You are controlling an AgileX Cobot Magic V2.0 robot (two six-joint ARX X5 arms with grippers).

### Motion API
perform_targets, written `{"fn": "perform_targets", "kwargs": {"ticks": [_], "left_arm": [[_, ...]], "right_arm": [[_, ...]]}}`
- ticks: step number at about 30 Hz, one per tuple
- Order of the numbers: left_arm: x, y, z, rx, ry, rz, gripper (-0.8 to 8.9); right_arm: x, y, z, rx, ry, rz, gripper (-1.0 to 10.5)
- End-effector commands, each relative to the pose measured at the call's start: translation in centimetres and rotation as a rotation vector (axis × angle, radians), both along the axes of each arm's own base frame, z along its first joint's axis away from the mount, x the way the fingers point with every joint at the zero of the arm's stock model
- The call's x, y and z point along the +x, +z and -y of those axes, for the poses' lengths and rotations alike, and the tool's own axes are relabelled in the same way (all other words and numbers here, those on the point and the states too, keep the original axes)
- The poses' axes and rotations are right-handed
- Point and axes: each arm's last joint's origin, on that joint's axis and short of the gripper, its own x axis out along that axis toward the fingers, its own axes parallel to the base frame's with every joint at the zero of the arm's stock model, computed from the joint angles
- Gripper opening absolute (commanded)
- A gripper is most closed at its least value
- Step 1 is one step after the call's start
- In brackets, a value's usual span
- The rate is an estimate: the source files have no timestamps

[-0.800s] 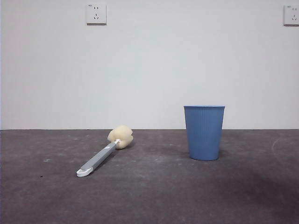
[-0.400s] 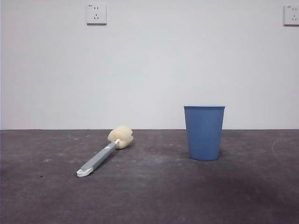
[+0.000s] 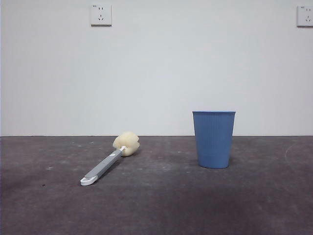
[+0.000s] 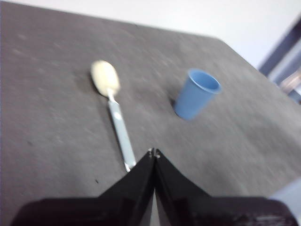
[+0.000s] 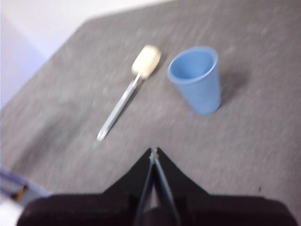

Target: Pick up the cup brush,pick up the cup,insert the brush into the cup,clean the cup,put the cup brush back,put the cup back to the fixed position on the table

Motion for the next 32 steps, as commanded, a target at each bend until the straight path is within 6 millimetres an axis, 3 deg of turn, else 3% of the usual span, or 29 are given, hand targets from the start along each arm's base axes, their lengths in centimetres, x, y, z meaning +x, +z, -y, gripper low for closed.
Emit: {"fn": "perform_targets", "kwargs": {"ticks": [1,15,17,19,21,32], "left_arm": [[-0.11,0.68,0.11,0.06,-0.083,0.006,-0.06],[-0.75,1.43,0.16,0.143,-0.166,-0.105,0.05],[-0.75,1.43,0.16,0.142,-0.162,-0.107,0.83],[-0.75,1.43,0.16,0.142,-0.161,-0.107,3.5],[-0.75,1.43,0.16,0.142,-0.161,-0.107,5.56],[0.16,1.5,0.15,0.118,-0.148,-0.13,5.64]], "right_arm": [[0.01,0.88,-0.15,-0.077,0.074,-0.025,-0.1],[-0.1,1.78,-0.32,-0.174,0.168,-0.165,0.1],[-0.1,1.77,-0.31,-0.176,0.165,-0.165,1.2],[-0.1,1.77,-0.32,-0.175,0.164,-0.166,3.5],[-0.1,1.77,-0.31,-0.173,0.163,-0.167,5.7],[-0.06,1.76,-0.32,-0.173,0.164,-0.169,6.0]]}}
